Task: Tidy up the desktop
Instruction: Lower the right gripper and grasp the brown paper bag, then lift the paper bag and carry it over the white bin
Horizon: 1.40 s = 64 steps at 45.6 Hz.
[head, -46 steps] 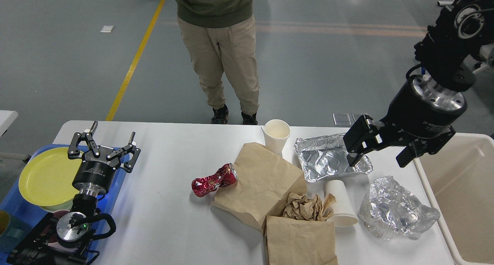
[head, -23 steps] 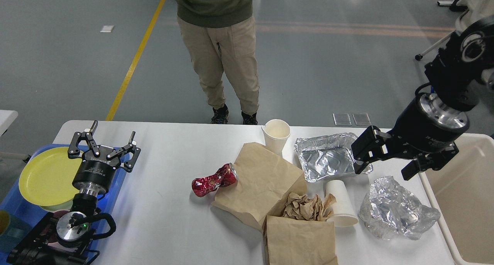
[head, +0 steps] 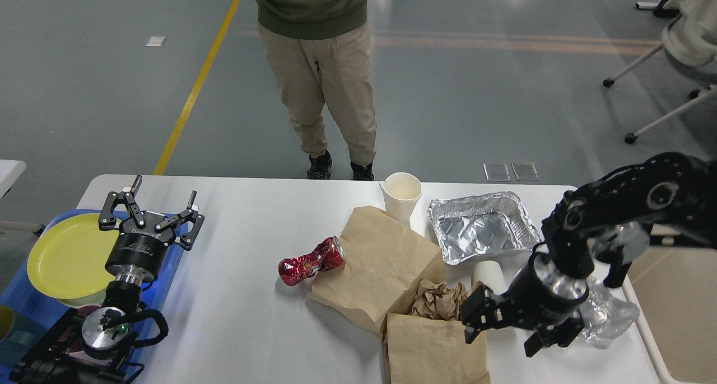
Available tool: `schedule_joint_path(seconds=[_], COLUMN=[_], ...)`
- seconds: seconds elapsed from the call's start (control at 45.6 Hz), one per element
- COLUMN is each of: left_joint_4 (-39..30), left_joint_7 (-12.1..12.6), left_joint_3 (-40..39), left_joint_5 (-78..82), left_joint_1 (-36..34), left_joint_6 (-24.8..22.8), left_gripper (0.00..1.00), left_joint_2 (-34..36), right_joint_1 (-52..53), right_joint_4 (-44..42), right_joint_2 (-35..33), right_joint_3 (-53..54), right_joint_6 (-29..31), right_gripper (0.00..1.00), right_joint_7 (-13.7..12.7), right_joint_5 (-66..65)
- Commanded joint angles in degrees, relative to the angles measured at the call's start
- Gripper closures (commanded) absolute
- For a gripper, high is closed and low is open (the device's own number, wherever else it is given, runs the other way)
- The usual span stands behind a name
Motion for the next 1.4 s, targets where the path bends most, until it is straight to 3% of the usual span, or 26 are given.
schedule_joint_path(seconds=[0.0, 0.307, 0.351, 0.373, 0.417, 0.658, 0.877, 0.921, 0.943, 1.382], left_joint_4=[0.05, -0.03, 0.05, -0.03, 0.05, 0.05, 0.05, -0.03, -0.03, 0.05], left_joint_7=[0.00, 0.00, 0.00, 0.00, 0.00, 0.00, 0.00, 0.00, 0.00, -0.09], left_joint_3=[0.00, 0.00, 0.00, 0.00, 0.00, 0.00, 0.00, 0.00, 0.00, 0.00], left_joint_5=[0.00, 0.00, 0.00, 0.00, 0.00, 0.00, 0.00, 0.00, 0.00, 0.00], left_joint_1=[-0.07, -0.07, 0.02, 0.02, 0.02, 0.02, -0.07, 0.02, -0.07, 0.02], left_joint_6=[0.00, 0.00, 0.00, 0.00, 0.00, 0.00, 0.00, 0.00, -0.09, -0.26], left_gripper=[0.04, 0.04, 0.04, 0.04, 0.04, 0.04, 0.04, 0.04, 0.04, 0.04], left_joint_2=[0.00, 0.00, 0.00, 0.00, 0.00, 0.00, 0.00, 0.00, 0.00, 0.00], right_joint_1=[-5.73, -12.86, -13.47, -13.91, -14.53, -17.52, -18.04, -18.48, -18.75, -20.42], right_joint_4=[-0.58, -2.25, -2.86, -3.39, -3.92, -6.55, -6.91, -6.99, -6.99, -9.98], right_joint_2=[2.11, 7.39, 7.65, 8.44, 9.15, 12.66, 13.63, 13.89, 14.07, 15.57], right_joint_3=[-0.06, 1.44, 1.96, 1.97, 1.97, 2.05, 1.79, 1.53, 1.44, 1.62], right_joint_6=[-6.52, -12.67, -13.11, -13.38, -13.55, -15.13, -15.31, -15.05, -14.96, -15.40], right_gripper=[0.00, 0.01, 0.05, 0.13, 0.19, 0.24, 0.80, 0.98, 1.00, 1.00], right_joint_7=[0.07, -0.02, -0.02, -0.02, -0.02, -0.02, -0.28, -0.72, -0.98, -1.34], right_joint_5=[-1.84, -1.23, -1.23, -1.23, -1.23, -1.23, -1.14, -1.05, -1.05, -1.05])
